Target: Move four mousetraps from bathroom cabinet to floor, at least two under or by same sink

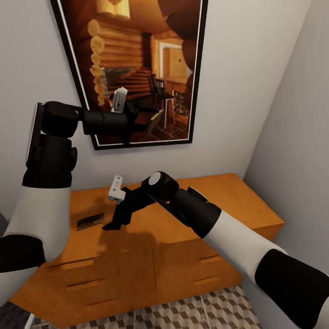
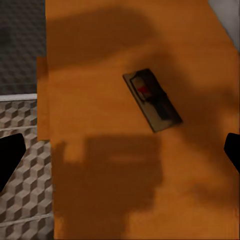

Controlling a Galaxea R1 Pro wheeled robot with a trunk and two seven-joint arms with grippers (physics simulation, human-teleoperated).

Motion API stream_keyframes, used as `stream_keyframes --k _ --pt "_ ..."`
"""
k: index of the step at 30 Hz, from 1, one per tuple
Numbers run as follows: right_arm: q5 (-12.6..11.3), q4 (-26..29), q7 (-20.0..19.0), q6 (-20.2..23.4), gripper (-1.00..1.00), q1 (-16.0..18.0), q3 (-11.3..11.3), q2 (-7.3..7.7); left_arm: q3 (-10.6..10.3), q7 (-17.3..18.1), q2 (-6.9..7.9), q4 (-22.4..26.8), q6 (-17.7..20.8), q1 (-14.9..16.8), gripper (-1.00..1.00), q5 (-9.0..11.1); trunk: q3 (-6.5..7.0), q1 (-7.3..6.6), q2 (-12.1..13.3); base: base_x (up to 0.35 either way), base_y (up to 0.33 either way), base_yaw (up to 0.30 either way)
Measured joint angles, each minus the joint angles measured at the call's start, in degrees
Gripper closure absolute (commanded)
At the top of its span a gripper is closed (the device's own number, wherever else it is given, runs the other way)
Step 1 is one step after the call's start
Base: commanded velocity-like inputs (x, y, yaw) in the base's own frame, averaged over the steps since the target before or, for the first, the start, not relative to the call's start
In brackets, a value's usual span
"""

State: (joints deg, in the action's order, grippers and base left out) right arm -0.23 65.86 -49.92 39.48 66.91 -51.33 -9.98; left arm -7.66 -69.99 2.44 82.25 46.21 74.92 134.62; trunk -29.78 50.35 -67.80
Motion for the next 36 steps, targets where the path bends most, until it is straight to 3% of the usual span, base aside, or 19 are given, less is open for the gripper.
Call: stream_keyframes --k 5,16,36 --pt "0.0 1.9 -0.2 -0.2 -1.0 0.0 0.1 0.07 0.0 0.2 0.07 -0.1 2.3 0.0 1.0 0.0 0.0 0.02 0.0 0.058 0.016 0.0" --pt "0.0 2.7 -0.1 -0.2 -1.0 -0.1 0.2 0.0 -0.1 0.2 -0.43 -0.1 2.7 -0.1 1.0 0.0 -0.04 0.02 0.0 0.004 0.001 0.015" --pt "0.1 4.3 -0.1 -0.1 -1.0 -0.1 -0.8 0.0 -0.2 0.2 -0.44 -0.2 2.8 -0.5 1.0 0.0 -1.44 0.03 0.0 0.0 0.0 0.172"
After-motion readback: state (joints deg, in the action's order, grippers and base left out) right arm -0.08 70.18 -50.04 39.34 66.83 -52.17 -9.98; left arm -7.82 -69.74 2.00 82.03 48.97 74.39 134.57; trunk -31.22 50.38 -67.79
